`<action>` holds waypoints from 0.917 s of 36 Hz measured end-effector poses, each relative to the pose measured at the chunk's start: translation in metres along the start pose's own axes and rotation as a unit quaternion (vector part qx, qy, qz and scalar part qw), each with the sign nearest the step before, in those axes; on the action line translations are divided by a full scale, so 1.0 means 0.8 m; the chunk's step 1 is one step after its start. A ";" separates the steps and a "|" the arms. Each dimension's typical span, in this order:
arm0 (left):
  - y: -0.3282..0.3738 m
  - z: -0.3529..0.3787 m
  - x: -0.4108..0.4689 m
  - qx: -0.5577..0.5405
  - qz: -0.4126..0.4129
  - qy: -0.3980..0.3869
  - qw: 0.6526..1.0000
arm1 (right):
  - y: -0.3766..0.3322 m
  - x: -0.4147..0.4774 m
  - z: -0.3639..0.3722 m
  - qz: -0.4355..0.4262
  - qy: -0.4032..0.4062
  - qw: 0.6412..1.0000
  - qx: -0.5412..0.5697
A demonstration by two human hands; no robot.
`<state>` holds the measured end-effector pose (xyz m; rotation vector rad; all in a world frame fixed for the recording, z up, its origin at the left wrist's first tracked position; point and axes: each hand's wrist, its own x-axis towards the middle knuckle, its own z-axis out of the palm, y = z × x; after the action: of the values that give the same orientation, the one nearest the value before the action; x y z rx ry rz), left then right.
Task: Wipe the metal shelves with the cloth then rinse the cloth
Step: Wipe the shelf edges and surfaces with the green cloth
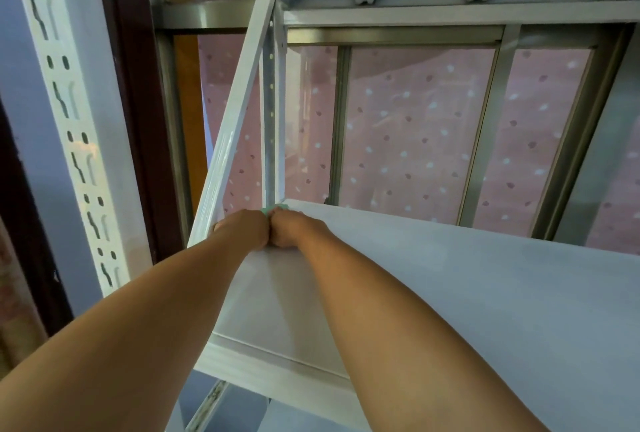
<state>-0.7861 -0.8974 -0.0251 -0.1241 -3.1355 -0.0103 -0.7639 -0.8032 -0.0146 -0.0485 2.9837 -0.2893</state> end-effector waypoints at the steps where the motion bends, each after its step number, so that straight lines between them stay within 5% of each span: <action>1: 0.002 0.000 0.001 0.007 -0.011 -0.004 1.000 | -0.002 0.002 0.001 0.011 0.005 1.000 0.021; 12: 0.018 0.001 0.020 0.016 0.014 0.140 0.990 | 0.004 0.021 -0.014 -0.001 0.085 0.996 -0.006; 33: 0.083 0.001 0.066 -0.082 0.045 0.182 0.979 | 0.072 0.045 -0.027 0.029 0.168 0.982 0.081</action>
<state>-0.8333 -0.8268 -0.0252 -0.2356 -2.7564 -0.2610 -0.8037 -0.7444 -0.0095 0.1150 3.2722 -0.5858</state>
